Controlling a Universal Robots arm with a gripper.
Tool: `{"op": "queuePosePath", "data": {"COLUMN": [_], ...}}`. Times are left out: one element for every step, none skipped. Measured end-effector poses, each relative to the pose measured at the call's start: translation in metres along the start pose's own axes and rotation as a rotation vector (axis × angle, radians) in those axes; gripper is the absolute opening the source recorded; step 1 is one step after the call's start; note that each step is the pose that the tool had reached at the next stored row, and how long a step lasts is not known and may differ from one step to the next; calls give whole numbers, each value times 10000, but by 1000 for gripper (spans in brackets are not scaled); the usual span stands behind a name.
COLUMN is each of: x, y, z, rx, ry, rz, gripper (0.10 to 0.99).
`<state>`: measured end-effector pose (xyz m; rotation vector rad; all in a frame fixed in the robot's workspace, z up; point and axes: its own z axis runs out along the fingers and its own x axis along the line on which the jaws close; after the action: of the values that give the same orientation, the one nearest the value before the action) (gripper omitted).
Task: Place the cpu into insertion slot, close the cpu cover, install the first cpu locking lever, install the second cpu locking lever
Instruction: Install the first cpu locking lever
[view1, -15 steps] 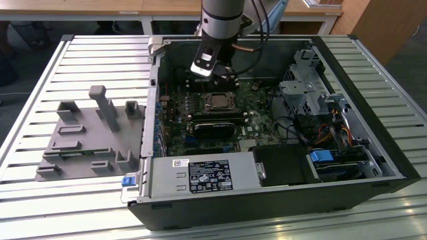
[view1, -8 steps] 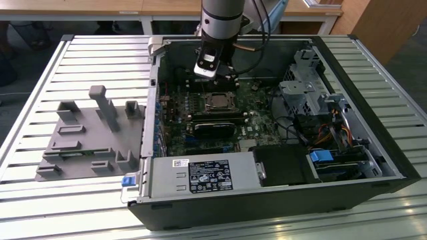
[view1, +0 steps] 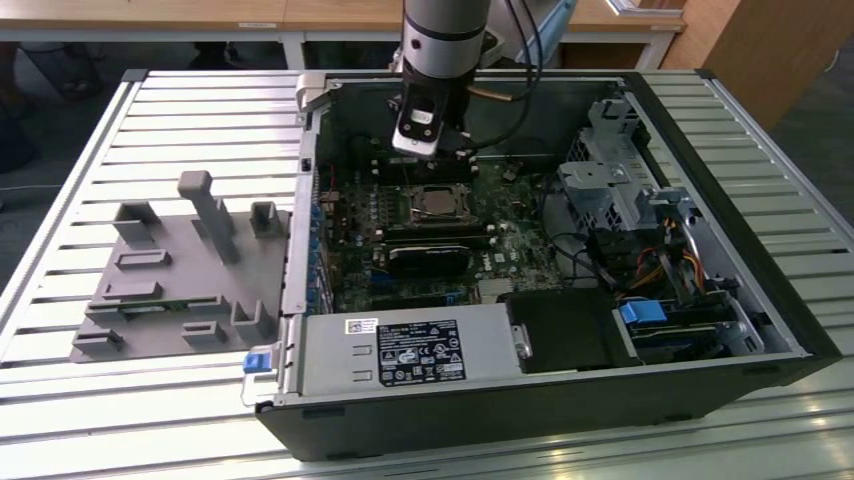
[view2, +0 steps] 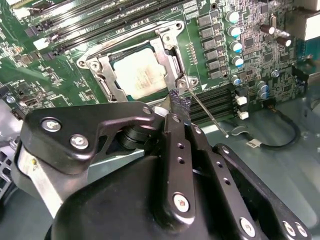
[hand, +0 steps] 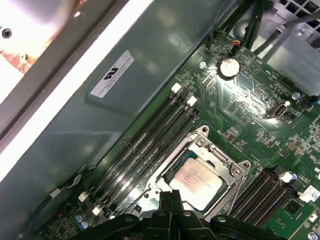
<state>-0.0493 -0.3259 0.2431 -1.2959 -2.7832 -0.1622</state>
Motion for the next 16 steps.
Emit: {"op": "queuePosePath", "data": {"x": [0,0,0,0,0,0,0,0,0,0,0,0,0,0,0,0], "y": [0,0,0,0,0,1,0,0,0,0,0,0,0,0,0,0], "z": [0,0,0,0,0,1,1,0,1,1,1,1,1,1,1,1], "rx": [7,13,22,32,45,63,81,102,120,139,158,179,198,217,235,253], "ry": [4,9,14,21,30,41,53,65,78,89,101,114,127,139,151,162], "rz": [-64,-132,-209,-303,-433,-601,-779,-961,-1140,-1312,-1498,-1686,-1870,-2042,-2221,-2391], "gripper": [106,106,106,106,106,106,106,106,106,106,106,106,106,106,106,106]}}
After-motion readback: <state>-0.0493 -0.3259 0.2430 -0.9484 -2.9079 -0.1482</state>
